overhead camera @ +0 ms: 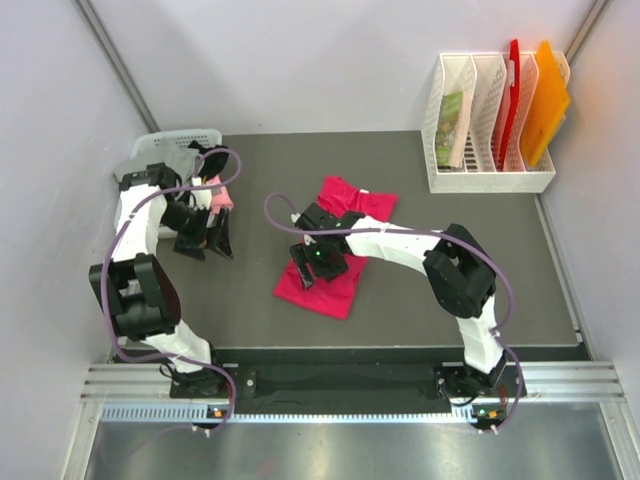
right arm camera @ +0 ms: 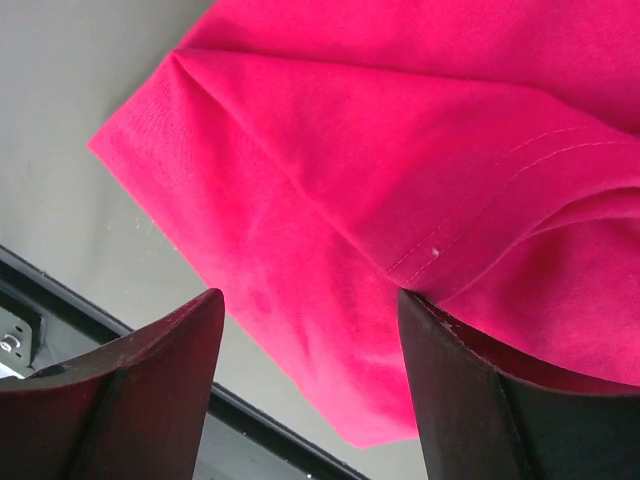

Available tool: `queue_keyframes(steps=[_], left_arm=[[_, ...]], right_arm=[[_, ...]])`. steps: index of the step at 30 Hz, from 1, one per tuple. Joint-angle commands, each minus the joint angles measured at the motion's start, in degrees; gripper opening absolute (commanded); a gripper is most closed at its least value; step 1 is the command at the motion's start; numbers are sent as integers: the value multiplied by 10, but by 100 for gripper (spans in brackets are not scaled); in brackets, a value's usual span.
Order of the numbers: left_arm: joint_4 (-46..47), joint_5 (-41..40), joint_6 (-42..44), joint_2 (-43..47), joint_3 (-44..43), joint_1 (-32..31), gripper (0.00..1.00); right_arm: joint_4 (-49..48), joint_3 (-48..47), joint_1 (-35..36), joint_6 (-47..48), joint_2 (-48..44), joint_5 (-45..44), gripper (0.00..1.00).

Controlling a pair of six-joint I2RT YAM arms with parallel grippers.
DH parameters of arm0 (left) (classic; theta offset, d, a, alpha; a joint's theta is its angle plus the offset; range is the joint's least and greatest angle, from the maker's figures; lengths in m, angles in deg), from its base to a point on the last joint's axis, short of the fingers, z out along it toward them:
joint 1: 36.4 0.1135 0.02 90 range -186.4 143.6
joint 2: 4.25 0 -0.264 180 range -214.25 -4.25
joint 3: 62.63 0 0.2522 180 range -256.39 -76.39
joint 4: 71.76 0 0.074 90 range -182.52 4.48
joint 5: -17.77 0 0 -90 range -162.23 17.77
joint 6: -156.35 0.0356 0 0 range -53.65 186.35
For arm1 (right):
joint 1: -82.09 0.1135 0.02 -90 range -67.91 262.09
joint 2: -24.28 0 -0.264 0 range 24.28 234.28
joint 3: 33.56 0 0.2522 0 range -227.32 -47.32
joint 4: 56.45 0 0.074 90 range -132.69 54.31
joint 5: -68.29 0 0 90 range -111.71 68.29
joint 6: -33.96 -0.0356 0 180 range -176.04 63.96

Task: Fold and stack the t-shirts
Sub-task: Fold the folded rectangular tshirt in 1/3 of the way

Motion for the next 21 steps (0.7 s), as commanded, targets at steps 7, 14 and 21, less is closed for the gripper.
queue_keyframes(steps=[7, 14, 21], left_arm=[[-18, 0, 14, 22, 10, -1, 99], [-17, 5, 13, 23, 15, -1, 99], [-19, 4, 14, 29, 16, -2, 99]], right_arm=[[-6, -24, -24, 14, -9, -4, 70], [-6, -13, -38, 23, -15, -10, 69], [0, -50, -38, 23, 6, -6, 67]])
